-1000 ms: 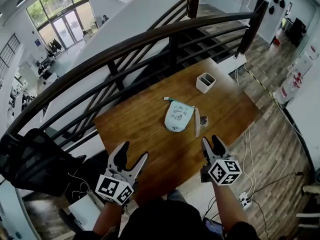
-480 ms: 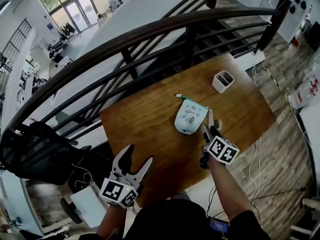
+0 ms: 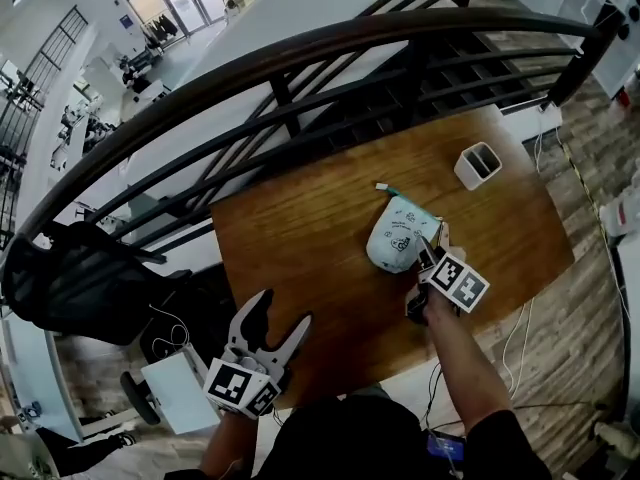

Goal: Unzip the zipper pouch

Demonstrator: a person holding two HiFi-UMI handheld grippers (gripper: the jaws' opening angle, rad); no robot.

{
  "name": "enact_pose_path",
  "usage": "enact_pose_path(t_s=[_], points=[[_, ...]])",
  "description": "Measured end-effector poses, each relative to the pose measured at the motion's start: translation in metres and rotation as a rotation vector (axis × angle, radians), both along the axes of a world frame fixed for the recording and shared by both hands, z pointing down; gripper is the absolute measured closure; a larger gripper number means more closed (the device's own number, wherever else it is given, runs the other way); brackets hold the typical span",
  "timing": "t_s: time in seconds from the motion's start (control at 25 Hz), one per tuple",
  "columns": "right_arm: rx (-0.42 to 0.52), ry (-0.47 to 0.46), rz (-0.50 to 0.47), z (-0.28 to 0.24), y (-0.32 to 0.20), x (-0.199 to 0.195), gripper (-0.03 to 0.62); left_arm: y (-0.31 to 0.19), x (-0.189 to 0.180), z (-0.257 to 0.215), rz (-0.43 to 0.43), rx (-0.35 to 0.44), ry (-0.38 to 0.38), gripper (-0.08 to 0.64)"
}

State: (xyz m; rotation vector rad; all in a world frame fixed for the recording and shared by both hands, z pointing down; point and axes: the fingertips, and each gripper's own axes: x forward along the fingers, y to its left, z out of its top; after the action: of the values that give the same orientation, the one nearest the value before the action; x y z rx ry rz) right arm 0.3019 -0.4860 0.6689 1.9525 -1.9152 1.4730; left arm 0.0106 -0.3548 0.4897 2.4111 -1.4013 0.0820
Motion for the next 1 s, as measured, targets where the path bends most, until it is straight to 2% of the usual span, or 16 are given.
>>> enact_pose_path(t_s=[0.16, 0.44, 0.48, 0.56, 0.64, 0.72, 0.88, 1.0], points=[[-0.074, -0.050, 0.081, 0.017, -0.014, 0.000, 0.305, 0.004, -0.001, 0.001, -0.031, -0.015, -0.009, 0.249], [-0.139, -0.016, 0.061, 0.038, -0.022, -0.013, 0.320, 0.018, -0.012, 0.001, -0.079, -0.024, -0.021, 0.249], [-0.144, -0.010, 0.049, 0.040, -0.022, -0.015, 0.347, 0.019, -0.015, 0.001, -0.085, -0.023, -0.020, 0.249], [-0.145, 0.018, 0.016, 0.041, -0.019, -0.020, 0.450, 0.022, -0.020, 0.001, -0.090, -0.019, -0.016, 0.249], [-0.117, 0.060, -0.018, 0.034, -0.015, -0.025, 0.528, 0.024, -0.025, 0.003, -0.085, -0.018, -0.012, 0.249], [-0.065, 0.102, -0.050, 0.019, -0.009, -0.031, 0.573, 0.027, -0.029, 0.003, -0.077, -0.022, -0.010, 0.249], [0.054, 0.160, -0.124, -0.018, 0.005, -0.050, 0.584, 0.032, -0.040, -0.002, -0.053, -0.027, 0.013, 0.249], [0.162, 0.226, -0.223, -0.046, 0.020, -0.075, 0.586, 0.037, -0.048, -0.004, -0.017, -0.025, 0.019, 0.249]])
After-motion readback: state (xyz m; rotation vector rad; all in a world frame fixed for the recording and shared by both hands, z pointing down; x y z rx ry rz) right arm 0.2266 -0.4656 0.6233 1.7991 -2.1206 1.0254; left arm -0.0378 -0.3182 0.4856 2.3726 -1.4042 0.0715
